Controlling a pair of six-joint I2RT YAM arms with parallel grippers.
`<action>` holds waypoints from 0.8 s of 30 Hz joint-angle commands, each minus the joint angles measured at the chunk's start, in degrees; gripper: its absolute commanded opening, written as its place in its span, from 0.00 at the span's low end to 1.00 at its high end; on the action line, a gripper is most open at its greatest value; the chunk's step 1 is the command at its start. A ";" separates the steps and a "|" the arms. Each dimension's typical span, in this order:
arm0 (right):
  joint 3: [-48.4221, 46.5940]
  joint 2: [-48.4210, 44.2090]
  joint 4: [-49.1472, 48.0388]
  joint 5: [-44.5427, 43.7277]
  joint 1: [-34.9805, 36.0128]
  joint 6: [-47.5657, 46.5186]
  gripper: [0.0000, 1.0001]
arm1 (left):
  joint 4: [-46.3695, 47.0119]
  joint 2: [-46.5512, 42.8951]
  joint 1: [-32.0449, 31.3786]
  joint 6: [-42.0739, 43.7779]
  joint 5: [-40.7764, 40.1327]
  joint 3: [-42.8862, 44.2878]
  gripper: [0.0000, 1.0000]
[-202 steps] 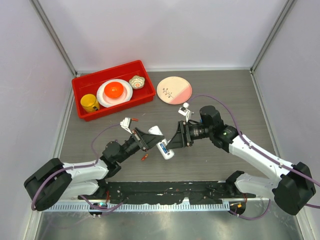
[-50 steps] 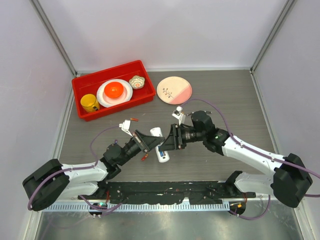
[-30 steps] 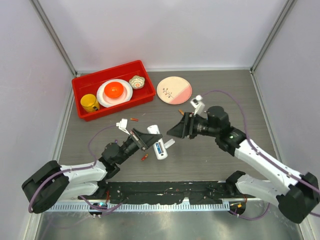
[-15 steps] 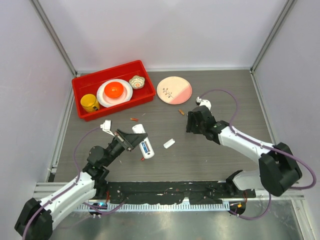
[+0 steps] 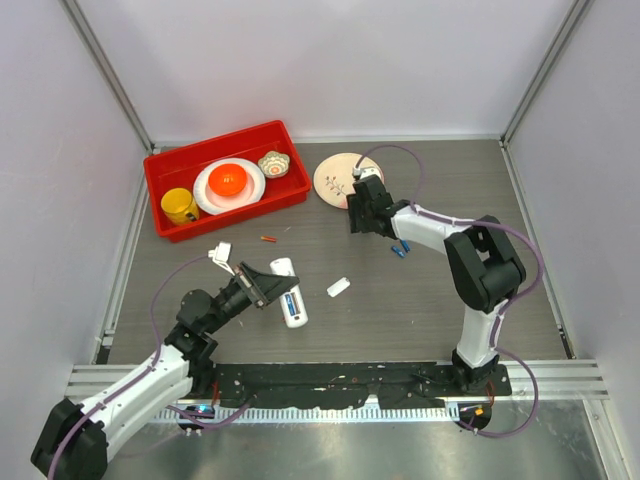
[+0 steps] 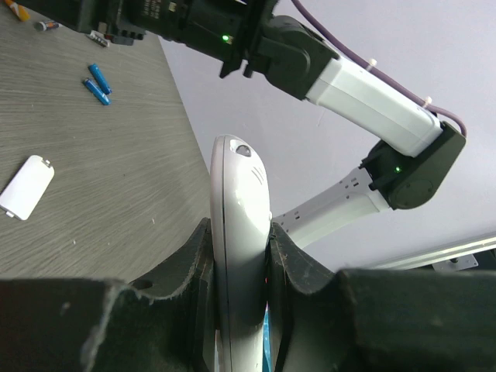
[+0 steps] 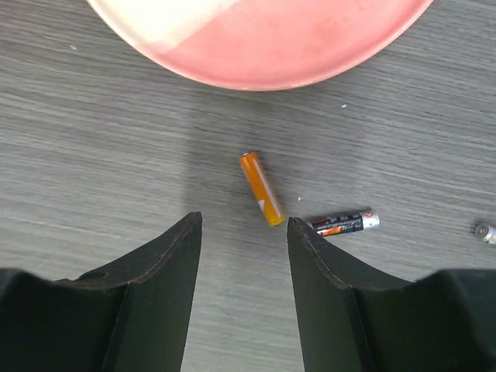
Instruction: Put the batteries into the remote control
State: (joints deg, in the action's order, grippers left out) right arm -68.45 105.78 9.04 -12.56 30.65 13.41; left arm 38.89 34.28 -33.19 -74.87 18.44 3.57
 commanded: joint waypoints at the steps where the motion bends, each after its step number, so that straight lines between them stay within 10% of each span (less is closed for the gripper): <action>1: -3.18 2.24 -1.65 1.22 -1.65 -2.33 0.52 | 2.06 -0.97 0.58 0.16 1.95 0.64 0.00; 14: -4.77 7.42 -2.53 3.24 -2.71 -2.07 0.43 | 1.71 0.43 1.72 1.22 2.48 1.09 0.00; 24: -1.96 6.73 -2.62 4.64 -2.79 0.03 0.18 | 3.03 1.58 1.90 0.96 2.48 0.73 0.00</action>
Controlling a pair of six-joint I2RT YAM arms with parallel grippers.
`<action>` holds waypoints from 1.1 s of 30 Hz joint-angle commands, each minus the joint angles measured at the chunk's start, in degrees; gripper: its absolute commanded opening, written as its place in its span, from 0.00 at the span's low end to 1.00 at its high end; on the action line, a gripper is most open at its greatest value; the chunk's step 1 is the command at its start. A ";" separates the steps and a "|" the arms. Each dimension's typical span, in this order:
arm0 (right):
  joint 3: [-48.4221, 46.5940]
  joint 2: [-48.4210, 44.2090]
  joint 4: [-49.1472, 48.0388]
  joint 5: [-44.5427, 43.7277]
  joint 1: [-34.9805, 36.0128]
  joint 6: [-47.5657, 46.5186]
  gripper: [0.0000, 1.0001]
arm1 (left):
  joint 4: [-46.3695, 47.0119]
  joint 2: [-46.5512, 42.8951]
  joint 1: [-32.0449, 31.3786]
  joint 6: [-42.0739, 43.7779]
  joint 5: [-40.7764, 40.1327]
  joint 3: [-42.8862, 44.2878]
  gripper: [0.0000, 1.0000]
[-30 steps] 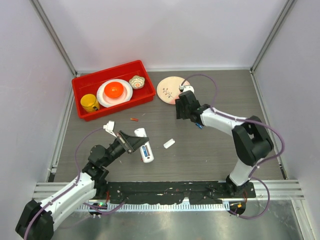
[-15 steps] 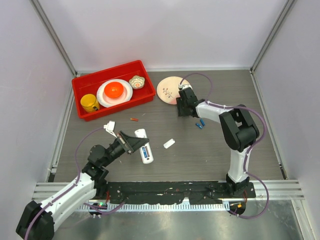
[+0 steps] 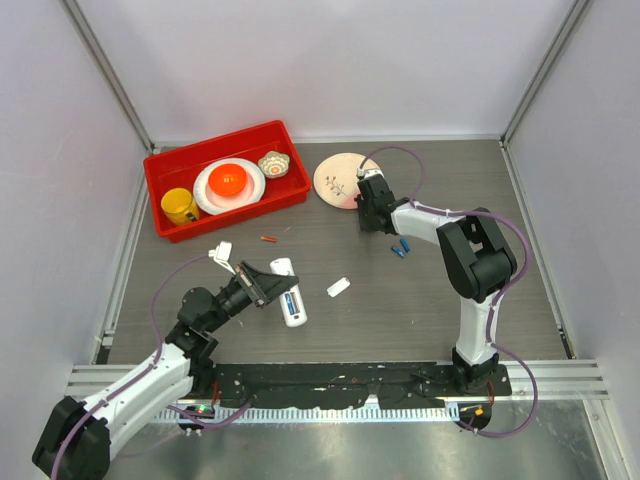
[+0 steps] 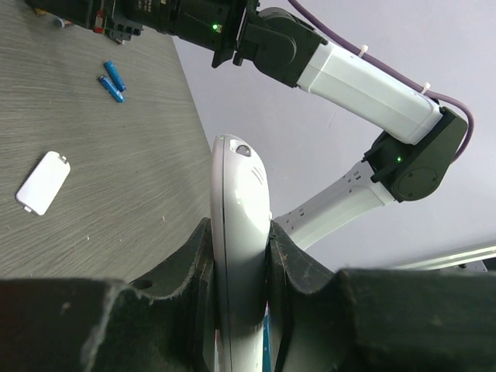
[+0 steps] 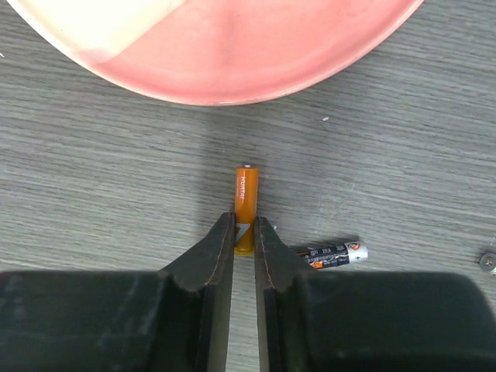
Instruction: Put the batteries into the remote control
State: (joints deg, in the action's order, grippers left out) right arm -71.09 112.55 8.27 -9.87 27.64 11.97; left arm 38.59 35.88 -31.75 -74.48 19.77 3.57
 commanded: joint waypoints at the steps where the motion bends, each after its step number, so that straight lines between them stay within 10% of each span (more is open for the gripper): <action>1: 1.65 -0.31 -2.20 2.31 0.22 1.92 0.15 | 3.51 0.07 0.37 0.47 1.15 0.73 0.00; 19: 25.73 -36.24 2.00 11.72 6.19 9.22 0.01 | 12.10 7.44 0.55 0.39 4.13 1.87 0.00; 33: 31.54 -35.66 2.89 0.73 11.74 11.76 0.01 | 22.93 13.78 0.55 0.03 8.53 0.65 0.00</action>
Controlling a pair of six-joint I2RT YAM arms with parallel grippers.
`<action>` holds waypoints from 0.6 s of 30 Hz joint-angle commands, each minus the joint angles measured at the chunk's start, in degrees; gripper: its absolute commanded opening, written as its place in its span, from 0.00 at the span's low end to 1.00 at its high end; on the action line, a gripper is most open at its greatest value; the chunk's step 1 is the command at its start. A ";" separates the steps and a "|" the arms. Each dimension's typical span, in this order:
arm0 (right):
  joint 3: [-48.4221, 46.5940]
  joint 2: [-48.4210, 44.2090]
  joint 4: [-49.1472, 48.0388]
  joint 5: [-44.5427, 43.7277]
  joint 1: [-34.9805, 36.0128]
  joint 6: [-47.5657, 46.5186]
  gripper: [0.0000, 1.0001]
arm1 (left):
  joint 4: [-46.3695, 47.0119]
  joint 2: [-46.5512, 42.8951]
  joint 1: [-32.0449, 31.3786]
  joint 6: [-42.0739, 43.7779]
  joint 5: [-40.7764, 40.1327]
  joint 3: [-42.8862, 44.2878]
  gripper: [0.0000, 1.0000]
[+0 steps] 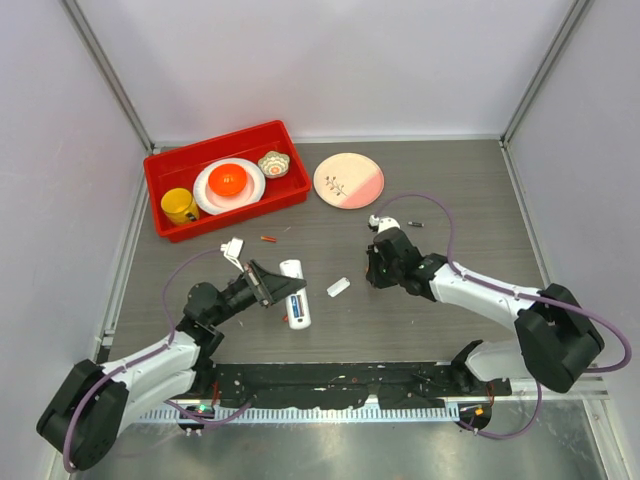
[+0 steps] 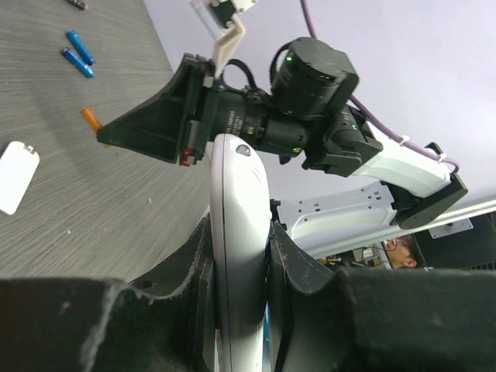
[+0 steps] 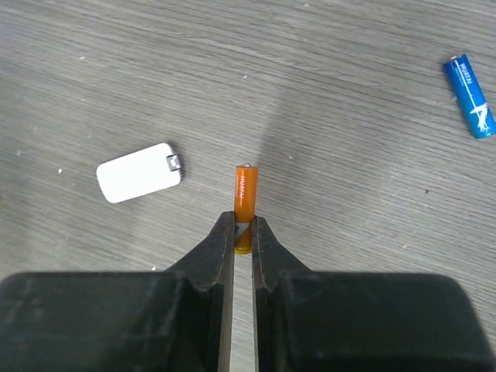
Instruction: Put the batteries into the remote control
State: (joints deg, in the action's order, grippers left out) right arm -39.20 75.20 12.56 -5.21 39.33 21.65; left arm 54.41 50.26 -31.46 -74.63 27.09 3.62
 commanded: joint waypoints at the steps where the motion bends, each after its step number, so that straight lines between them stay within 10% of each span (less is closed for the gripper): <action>1: -0.44 2.58 -1.22 -4.88 0.04 2.26 0.01 | 6.94 -0.86 0.26 0.19 0.86 0.34 0.00; 18: -10.81 14.80 12.49 -5.95 0.04 2.26 0.34 | -2.73 -7.28 0.26 4.32 0.68 0.78 0.00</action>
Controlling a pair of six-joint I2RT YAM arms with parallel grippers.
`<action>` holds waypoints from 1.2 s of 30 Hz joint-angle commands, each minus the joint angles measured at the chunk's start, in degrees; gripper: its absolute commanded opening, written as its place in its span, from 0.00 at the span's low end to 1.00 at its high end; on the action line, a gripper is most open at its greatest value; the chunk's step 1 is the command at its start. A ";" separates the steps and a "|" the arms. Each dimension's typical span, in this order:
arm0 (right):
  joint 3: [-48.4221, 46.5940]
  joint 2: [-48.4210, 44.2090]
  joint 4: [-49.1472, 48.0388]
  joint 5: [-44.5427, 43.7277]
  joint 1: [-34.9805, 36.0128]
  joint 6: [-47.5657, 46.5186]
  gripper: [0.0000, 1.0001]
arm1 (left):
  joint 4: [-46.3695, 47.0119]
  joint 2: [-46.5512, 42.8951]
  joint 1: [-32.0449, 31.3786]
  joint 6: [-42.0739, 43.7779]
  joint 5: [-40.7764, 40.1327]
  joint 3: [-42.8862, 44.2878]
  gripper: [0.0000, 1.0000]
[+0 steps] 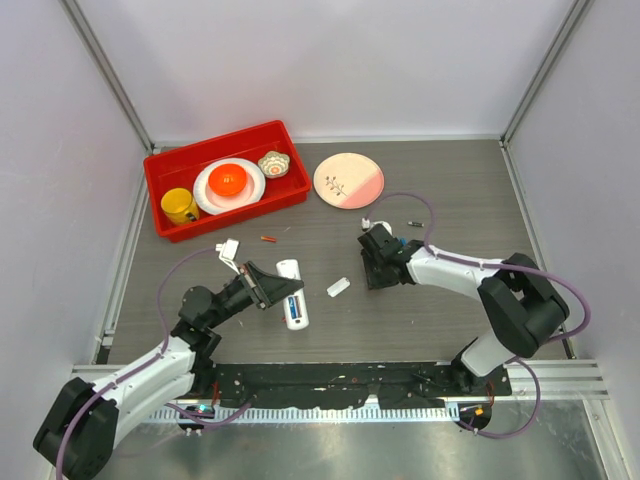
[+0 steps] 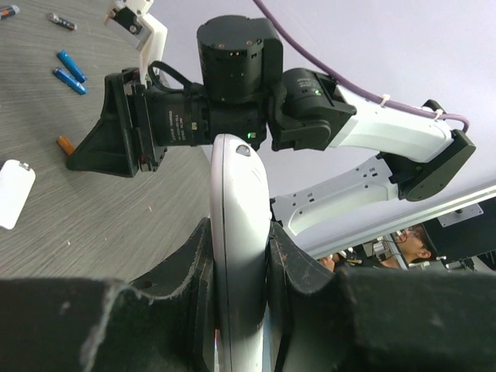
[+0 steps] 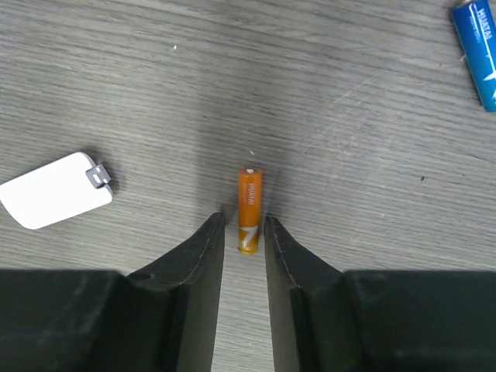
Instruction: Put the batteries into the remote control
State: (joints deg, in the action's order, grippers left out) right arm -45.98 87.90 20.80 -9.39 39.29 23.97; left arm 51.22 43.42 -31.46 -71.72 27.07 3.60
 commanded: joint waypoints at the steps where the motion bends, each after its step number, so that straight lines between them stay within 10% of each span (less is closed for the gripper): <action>1: -4.47 2.54 4.77 -1.86 0.00 -0.23 0.37 | 0.54 -0.27 0.26 1.41 0.79 0.71 0.00; 36: -8.96 8.43 8.73 -2.21 0.00 -2.43 0.26 | 0.72 0.35 0.26 0.97 0.44 0.45 0.00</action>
State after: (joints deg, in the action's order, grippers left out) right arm -56.75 97.10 27.22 -11.42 39.29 22.24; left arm 49.80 43.97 -31.46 -71.35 27.07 3.60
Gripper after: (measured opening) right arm 0.318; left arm 0.276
